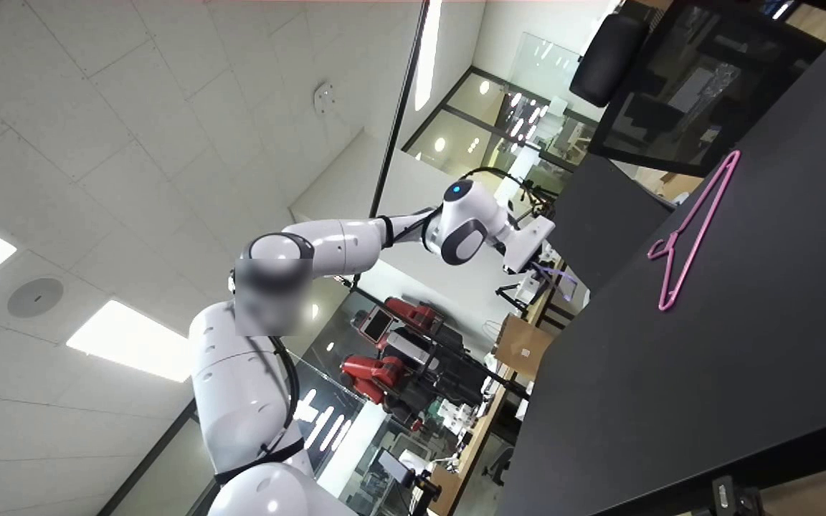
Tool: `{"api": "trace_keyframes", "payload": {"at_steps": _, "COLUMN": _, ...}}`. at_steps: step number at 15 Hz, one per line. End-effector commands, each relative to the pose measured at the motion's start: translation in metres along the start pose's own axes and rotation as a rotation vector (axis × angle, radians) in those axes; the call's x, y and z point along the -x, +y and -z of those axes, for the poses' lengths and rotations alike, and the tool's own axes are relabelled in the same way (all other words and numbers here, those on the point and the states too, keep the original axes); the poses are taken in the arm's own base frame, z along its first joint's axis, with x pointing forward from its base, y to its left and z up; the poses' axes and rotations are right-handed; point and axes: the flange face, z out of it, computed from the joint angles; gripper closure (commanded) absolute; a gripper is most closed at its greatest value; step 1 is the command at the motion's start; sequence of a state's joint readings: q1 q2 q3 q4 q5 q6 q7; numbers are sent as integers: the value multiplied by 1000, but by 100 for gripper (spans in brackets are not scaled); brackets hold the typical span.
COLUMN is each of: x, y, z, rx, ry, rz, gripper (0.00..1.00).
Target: Unhook the hanger from the rail
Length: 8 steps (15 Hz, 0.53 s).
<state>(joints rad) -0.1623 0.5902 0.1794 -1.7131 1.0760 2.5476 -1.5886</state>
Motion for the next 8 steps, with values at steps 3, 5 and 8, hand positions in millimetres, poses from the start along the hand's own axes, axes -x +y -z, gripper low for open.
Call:
{"api": "trace_keyframes", "payload": {"at_steps": 3, "x": 32, "y": -9, "z": -48, "rx": 213, "ry": 125, "rz": -32, "gripper": 98}}
{"api": "trace_keyframes", "payload": {"at_steps": 5, "x": 39, "y": -13, "z": -59, "rx": 272, "ry": 140, "rz": -29, "gripper": 98}}
{"api": "trace_keyframes", "payload": {"at_steps": 8, "x": 41, "y": -13, "z": -66, "rx": 358, "ry": 165, "rz": -19, "gripper": 98}}
